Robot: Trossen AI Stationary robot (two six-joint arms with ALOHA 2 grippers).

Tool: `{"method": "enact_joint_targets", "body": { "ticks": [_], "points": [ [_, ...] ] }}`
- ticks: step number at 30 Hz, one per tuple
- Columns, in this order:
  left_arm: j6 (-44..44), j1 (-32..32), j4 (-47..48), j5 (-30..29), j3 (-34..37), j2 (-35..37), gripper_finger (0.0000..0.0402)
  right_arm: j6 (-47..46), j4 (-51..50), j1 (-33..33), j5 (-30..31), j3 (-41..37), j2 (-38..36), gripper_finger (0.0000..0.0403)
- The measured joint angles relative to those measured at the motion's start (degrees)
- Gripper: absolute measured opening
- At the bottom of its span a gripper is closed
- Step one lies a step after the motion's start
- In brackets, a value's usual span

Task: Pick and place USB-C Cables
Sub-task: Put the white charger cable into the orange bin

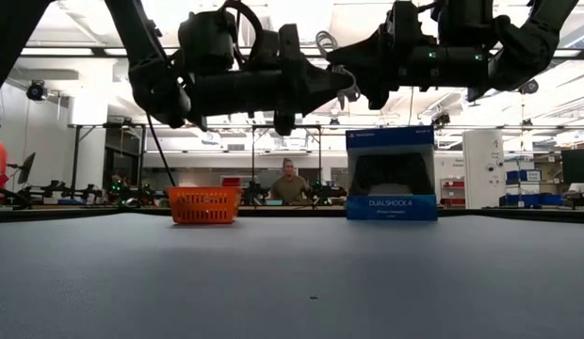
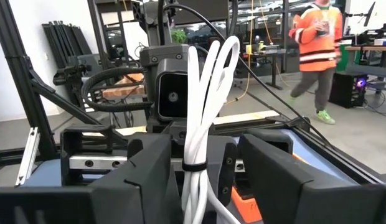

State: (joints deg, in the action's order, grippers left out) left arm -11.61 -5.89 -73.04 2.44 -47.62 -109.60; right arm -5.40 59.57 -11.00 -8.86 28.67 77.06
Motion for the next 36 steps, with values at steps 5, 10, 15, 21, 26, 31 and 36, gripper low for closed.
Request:
{"method": "enact_joint_targets", "body": {
  "ticks": [5,10,15,21,26,31,36],
  "points": [
    [-0.1,0.01,0.2,-0.02,0.2,0.0,0.0029,-0.09,0.03,0.0,-0.04,0.0,-0.21,0.0201],
    [-0.19,0.06,2.44,-0.09,0.2,0.0,0.003,-0.12,0.18,0.0,-0.07,0.0,-1.25,0.0203],
    [-3.55,0.07,6.5,-0.24,0.23,0.29,0.003,-1.18,-0.74,-0.02,-0.13,0.0,-3.61,0.0203],
    [-8.33,-0.01,22.01,-2.2,0.37,5.98,0.0029,-0.08,-8.58,-0.04,-0.09,0.0,-9.27,0.0203],
    [-8.73,-0.02,39.32,-7.79,0.38,14.34,0.0028,1.04,-16.59,-0.07,-0.04,0.0,-16.05,0.0203],
    [-9.08,-0.13,55.21,-10.43,0.38,23.16,0.0028,2.51,-24.45,-0.07,0.26,0.02,-23.47,0.0203],
    [-12.1,-0.18,67.68,-14.94,0.38,29.9,0.0028,3.38,-30.26,-0.05,1.04,0.02,-29.2,0.0203]
  ]
}}
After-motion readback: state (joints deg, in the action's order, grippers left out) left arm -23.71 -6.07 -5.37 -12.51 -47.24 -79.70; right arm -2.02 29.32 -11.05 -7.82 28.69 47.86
